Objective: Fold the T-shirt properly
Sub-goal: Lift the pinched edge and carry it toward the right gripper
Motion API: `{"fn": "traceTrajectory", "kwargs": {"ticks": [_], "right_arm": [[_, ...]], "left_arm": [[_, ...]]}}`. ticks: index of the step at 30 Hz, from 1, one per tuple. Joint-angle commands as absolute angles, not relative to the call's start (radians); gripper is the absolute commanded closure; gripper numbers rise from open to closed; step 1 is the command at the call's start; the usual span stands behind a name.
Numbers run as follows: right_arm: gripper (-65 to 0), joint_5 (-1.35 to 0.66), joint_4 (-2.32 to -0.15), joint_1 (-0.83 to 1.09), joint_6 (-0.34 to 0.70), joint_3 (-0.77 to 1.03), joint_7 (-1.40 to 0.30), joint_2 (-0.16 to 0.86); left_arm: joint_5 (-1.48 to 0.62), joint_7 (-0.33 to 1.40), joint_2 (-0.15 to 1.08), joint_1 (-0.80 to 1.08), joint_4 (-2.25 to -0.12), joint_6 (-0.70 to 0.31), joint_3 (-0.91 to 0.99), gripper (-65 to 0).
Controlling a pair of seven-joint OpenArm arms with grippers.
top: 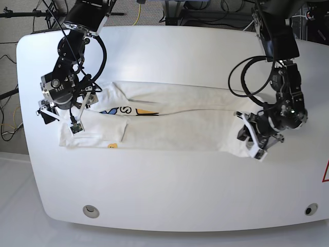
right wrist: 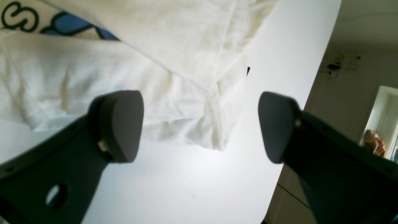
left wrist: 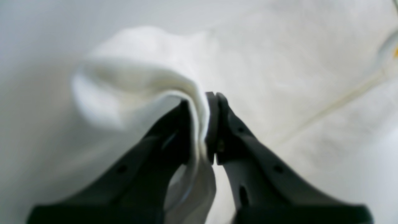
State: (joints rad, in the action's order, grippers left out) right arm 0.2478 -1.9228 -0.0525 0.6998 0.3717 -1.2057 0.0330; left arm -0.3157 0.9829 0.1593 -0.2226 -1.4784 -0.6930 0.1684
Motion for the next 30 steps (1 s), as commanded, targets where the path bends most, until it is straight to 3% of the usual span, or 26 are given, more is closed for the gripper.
{"fn": "traceTrajectory", "kwargs": {"ticks": [1, 11, 30], "right_arm": [[-54.6, 0.248, -1.939, -0.071, 0.698, 0.371, -1.192, 0.039], [-54.5, 0.259, -1.936, -0.065, 0.698, 0.373, -1.186, 0.038], [-54.7, 0.261, -1.939, -0.063, 0.698, 0.376, -1.177, 0.033]], "left_arm": [[-0.357, 0.958, 0.132, -0.246, -1.523, -0.698, 0.131, -0.8], [-0.345, 1.159, 0.093, -0.266, -1.484, -0.698, -0.007, -1.5], [-0.340, 1.212, 0.017, -0.293, -1.434, -0.698, -0.055, -1.1]]}}
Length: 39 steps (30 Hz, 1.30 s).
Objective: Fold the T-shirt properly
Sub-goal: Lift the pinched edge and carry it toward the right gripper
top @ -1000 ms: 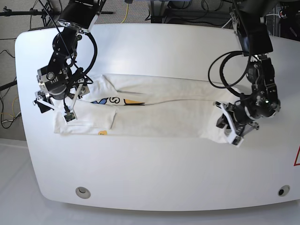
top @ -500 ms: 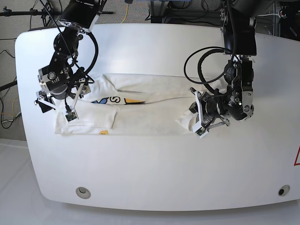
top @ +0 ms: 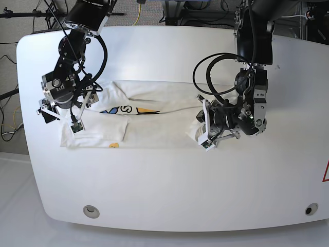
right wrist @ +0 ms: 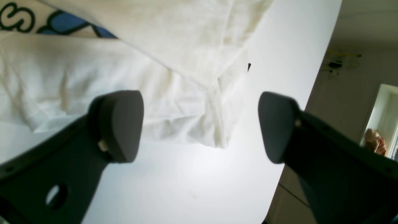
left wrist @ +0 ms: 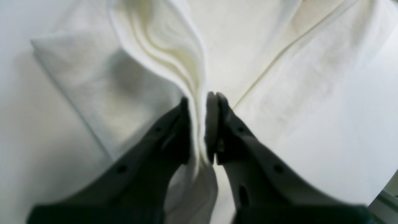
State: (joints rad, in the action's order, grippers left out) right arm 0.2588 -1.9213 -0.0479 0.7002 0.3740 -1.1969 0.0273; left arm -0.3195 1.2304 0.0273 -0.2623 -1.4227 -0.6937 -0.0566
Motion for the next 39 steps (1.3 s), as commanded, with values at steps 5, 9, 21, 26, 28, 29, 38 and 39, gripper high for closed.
{"fn": "traceTrajectory", "kwargs": {"ticks": [5, 9, 21, 26, 28, 29, 38, 39], "right_arm": [[-54.7, 0.261, -1.940, -0.063, 0.698, 0.377, -1.175, 0.032], [-54.9, 0.259, -1.940, -0.061, 0.698, 0.383, -1.173, 0.034], [-55.0, 0.257, -1.941, -0.061, 0.698, 0.385, -1.169, 0.032], [-55.0, 0.254, -1.942, -0.061, 0.698, 0.387, -1.169, 0.032], [-55.0, 0.255, -1.941, -0.060, 0.698, 0.386, -1.169, 0.032], [-55.0, 0.255, -1.941, -0.059, 0.698, 0.386, -1.169, 0.032], [-55.0, 0.260, -1.936, -0.060, 0.698, 0.380, -1.166, 0.033], [-55.0, 0.259, -1.937, -0.060, 0.698, 0.380, -1.166, 0.033]], "left_arm": [[-0.344, 1.200, 0.004, -0.298, -1.425, -0.698, -0.058, -1.0], [-0.357, 1.168, -0.002, -0.297, -1.421, -0.698, -0.070, -1.1], [-0.365, 1.091, -0.027, -0.322, -1.400, -0.698, -0.154, -1.1], [-0.365, 1.097, -0.033, -0.334, -1.391, -0.698, -0.188, -1.0], [-0.366, 1.103, -0.033, -0.337, -1.392, -0.698, -0.199, -1.0], [-0.366, 1.108, -0.033, -0.340, -1.393, -0.698, -0.204, -0.9], [-0.365, 1.162, -0.027, -0.367, -1.413, -0.698, -0.286, -0.5], [-0.364, 1.161, -0.027, -0.368, -1.414, -0.698, -0.290, -0.5]]}}
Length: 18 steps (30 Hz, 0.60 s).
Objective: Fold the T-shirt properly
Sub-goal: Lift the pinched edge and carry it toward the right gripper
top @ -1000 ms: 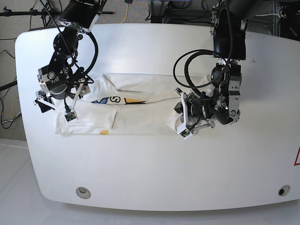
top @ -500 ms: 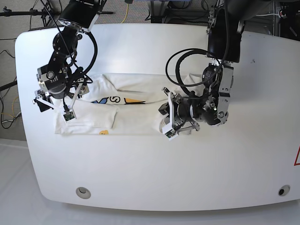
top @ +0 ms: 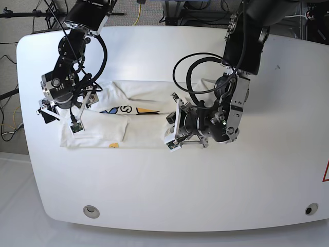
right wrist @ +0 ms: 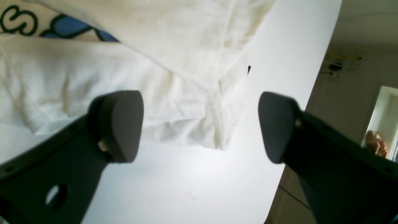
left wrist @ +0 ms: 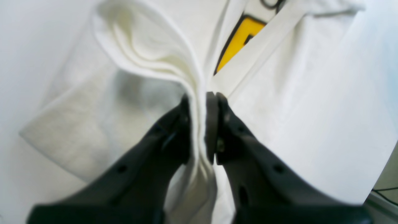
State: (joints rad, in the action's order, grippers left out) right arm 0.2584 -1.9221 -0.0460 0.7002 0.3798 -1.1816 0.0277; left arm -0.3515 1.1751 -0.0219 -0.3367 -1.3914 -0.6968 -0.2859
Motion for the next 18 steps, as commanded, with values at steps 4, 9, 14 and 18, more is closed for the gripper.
{"fn": "traceTrajectory", "kwargs": {"ticks": [4, 9, 14, 18], "right_arm": [[-55.3, 0.263, -1.935, -0.063, 0.698, 0.378, -1.165, 0.030], [-55.2, 0.263, -1.936, -0.064, 0.698, 0.381, -1.164, 0.029], [-55.1, 0.266, -1.935, -0.066, 0.698, 0.390, -1.159, 0.028], [-55.2, 0.266, -1.938, -0.066, 0.698, 0.393, -1.160, 0.026]], "left_arm": [[-0.379, 1.159, -0.031, -0.366, -1.412, -0.698, -0.328, -0.3], [-0.388, 1.157, -0.031, -0.363, -1.414, -0.698, -0.356, -0.2], [-0.415, 1.145, -0.037, -0.358, -1.424, -0.698, -0.392, 0.0], [-0.420, 1.128, -0.049, -0.355, -1.422, -0.698, -0.399, -3.0]]}}
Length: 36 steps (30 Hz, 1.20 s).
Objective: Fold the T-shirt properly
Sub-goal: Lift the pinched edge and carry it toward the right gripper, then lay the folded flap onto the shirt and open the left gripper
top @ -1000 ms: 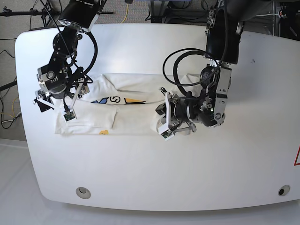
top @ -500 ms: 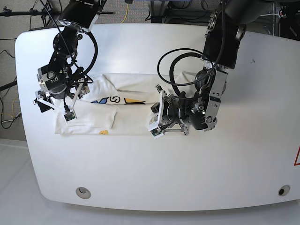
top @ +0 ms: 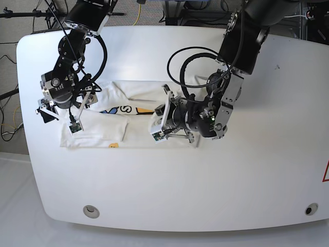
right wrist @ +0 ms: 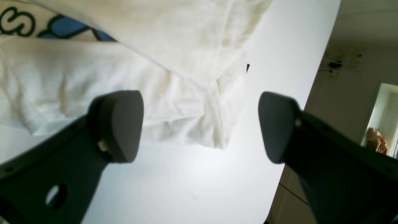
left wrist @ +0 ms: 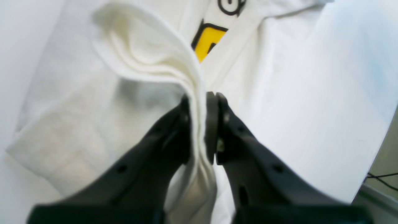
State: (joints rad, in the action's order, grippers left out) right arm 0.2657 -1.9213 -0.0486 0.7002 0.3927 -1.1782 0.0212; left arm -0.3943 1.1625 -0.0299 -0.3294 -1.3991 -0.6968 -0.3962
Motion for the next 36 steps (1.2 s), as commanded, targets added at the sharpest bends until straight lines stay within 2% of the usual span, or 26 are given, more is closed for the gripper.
{"fn": "traceTrajectory", "kwargs": {"ticks": [1, 4, 6, 8, 22, 26, 28, 36], "right_arm": [[-55.2, 0.266, -1.938, -0.067, 0.698, 0.391, -1.159, 0.025], [-55.2, 0.266, -1.938, -0.069, 0.698, 0.387, -1.157, 0.023], [-55.2, 0.266, -1.939, -0.070, 0.698, 0.379, -1.159, 0.024], [-55.2, 0.265, -1.939, -0.070, 0.698, 0.378, -1.160, 0.023], [-55.4, 0.268, -1.934, -0.065, 0.698, 0.389, -1.157, 0.025], [-55.5, 0.267, -1.932, -0.063, 0.698, 0.395, -1.156, 0.024], [-55.3, 0.257, -1.927, -0.054, 0.698, 0.423, -1.155, 0.018], [-55.2, 0.195, -1.927, -0.048, 0.698, 0.458, -1.152, 0.017]], "left_arm": [[-0.422, 1.120, -0.052, -0.354, -1.421, -0.698, -0.401, -6.3], [-0.432, 1.095, -0.060, -0.356, -1.417, -0.698, -0.408, -16.8], [-0.440, 1.085, -0.082, -0.365, -1.413, -0.698, -0.408, -27.0], [-0.446, 1.083, -0.089, -0.369, -1.409, -0.698, -0.413, -29.7], [-0.411, 1.117, -0.117, -0.421, -1.423, -0.665, -0.404, -33.6], [-0.409, 1.123, -0.116, -0.429, -1.438, -0.662, -0.395, -36.1], [-0.410, 1.137, -0.114, -0.444, -1.464, -0.656, -0.396, -40.2], [-0.410, 1.140, -0.099, -0.431, -1.554, -0.663, -0.383, -44.4]]}}
